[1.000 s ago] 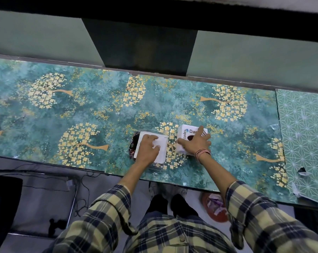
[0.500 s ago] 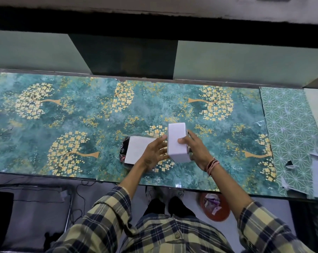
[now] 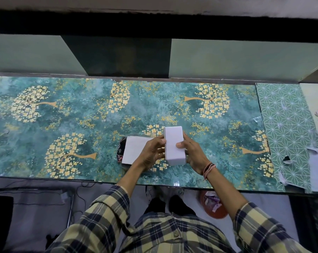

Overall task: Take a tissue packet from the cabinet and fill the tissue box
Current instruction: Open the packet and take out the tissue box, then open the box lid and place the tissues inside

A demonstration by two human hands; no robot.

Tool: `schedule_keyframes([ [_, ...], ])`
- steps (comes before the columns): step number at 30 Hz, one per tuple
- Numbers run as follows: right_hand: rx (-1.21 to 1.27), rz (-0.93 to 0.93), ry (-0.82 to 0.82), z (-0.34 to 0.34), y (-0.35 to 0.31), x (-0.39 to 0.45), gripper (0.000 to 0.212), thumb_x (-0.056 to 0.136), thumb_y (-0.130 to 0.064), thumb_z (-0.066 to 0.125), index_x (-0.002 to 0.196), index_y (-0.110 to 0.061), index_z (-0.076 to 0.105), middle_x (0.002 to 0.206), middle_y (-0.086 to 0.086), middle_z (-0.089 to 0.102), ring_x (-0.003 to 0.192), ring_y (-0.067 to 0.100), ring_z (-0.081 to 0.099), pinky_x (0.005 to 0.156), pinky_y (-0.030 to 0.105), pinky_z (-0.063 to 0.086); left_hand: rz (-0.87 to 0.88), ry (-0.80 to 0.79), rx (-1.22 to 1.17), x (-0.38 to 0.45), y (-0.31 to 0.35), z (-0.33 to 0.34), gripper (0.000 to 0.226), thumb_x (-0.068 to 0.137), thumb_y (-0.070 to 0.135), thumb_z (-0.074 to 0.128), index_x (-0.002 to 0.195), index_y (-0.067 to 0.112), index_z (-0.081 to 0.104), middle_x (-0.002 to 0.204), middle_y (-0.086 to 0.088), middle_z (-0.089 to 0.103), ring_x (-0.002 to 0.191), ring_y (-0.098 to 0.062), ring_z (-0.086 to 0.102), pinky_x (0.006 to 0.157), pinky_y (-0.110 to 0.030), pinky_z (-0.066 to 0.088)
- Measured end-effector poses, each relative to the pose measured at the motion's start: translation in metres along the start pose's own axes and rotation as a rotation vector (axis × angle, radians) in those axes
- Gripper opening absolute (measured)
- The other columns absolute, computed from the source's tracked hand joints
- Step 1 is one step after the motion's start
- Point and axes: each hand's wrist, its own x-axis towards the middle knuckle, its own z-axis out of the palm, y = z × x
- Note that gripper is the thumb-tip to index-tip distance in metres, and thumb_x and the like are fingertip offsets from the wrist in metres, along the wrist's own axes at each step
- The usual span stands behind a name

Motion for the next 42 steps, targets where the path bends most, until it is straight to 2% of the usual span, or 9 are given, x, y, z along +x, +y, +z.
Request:
schedule_keyframes([
  [4,0.287,0.093,-0.017,-0.013,0.009,-0.002,0.071,0.071,-0.045,0.066,0.135,-0.016,0.056,0.125,0.016,0.067,0.105,0.035,0.067,0.081,0.056,0.059,-0.022,0.017,-0.107,-0.005,0.009,-0.011,0.068,0.080,0.053,0.064,0.130,0.006,0.058,0.112,-0.017,0.070,0.104,-0.032,0.067,0.068,-0.041,0.062],
  [13,0.486,0.155,0.027,-0.041,0.024,0.006,0.051,0.094,-0.037,0.047,0.134,-0.006,0.053,0.120,0.018,0.060,0.114,0.038,0.057,0.099,0.065,0.048,0.006,0.061,-0.334,-0.001,0.008,-0.021,0.069,0.076,0.056,0.062,0.125,0.007,0.062,0.107,-0.014,0.071,0.091,-0.027,0.067,0.065,-0.034,0.059],
  [17,0.331,0.216,0.179,-0.051,0.038,0.006,0.054,0.098,-0.031,0.045,0.138,0.004,0.054,0.126,0.023,0.061,0.115,0.037,0.057,0.098,0.061,0.051,0.002,0.092,-0.327,0.003,0.003,-0.020,0.066,0.073,0.054,0.065,0.121,0.010,0.065,0.109,-0.014,0.070,0.092,-0.028,0.068,0.064,-0.034,0.059],
  [22,0.038,0.252,0.306,-0.050,0.045,0.005,0.025,0.102,-0.023,0.046,0.105,-0.012,0.068,0.088,0.008,0.070,0.083,0.028,0.066,0.076,0.042,0.061,-0.008,0.138,-0.270,0.005,-0.005,-0.015,0.066,0.071,0.056,0.066,0.120,0.012,0.067,0.111,-0.014,0.069,0.097,-0.031,0.065,0.076,-0.041,0.053],
  [28,-0.201,0.207,0.379,-0.056,0.060,0.016,0.032,0.096,-0.010,0.043,0.115,0.000,0.066,0.083,0.018,0.065,0.057,0.022,0.050,0.053,0.030,0.042,-0.032,0.145,-0.216,0.005,-0.003,-0.009,0.069,0.072,0.057,0.065,0.123,0.011,0.066,0.109,-0.013,0.072,0.097,-0.032,0.065,0.075,-0.041,0.049],
  [34,-0.206,0.194,0.417,-0.055,0.064,0.020,0.021,0.098,-0.006,0.045,0.113,-0.004,0.060,0.077,0.016,0.062,0.053,0.020,0.050,0.049,0.029,0.040,-0.032,0.175,-0.237,-0.003,-0.003,-0.009,0.067,0.072,0.056,0.065,0.121,0.010,0.065,0.110,-0.016,0.067,0.096,-0.033,0.062,0.072,-0.040,0.049],
  [37,-0.313,0.197,0.536,-0.060,0.074,0.028,0.025,0.093,-0.012,0.048,0.106,-0.006,0.069,0.088,0.015,0.072,0.071,0.027,0.063,0.060,0.033,0.048,-0.023,0.185,-0.259,-0.005,-0.003,-0.010,0.067,0.073,0.057,0.064,0.121,0.010,0.064,0.111,-0.017,0.066,0.093,-0.032,0.063,0.068,-0.038,0.050],
  [39,-0.483,0.119,0.704,-0.057,0.071,0.028,0.023,0.092,-0.015,0.051,0.090,-0.004,0.071,0.089,0.016,0.072,0.082,0.032,0.065,0.071,0.037,0.049,0.009,0.190,-0.301,-0.006,0.001,-0.011,0.063,0.077,0.056,0.061,0.120,0.010,0.065,0.106,-0.015,0.070,0.090,-0.030,0.066,0.067,-0.036,0.054],
  [42,-0.565,-0.143,0.777,-0.041,0.042,0.023,0.027,0.095,-0.013,0.054,0.074,-0.001,0.064,0.071,0.010,0.060,0.067,0.024,0.052,0.063,0.031,0.038,0.044,0.168,-0.399,-0.004,0.011,-0.011,0.062,0.090,0.054,0.047,0.125,0.006,0.064,0.105,-0.015,0.071,0.092,-0.031,0.066,0.070,-0.037,0.056],
])
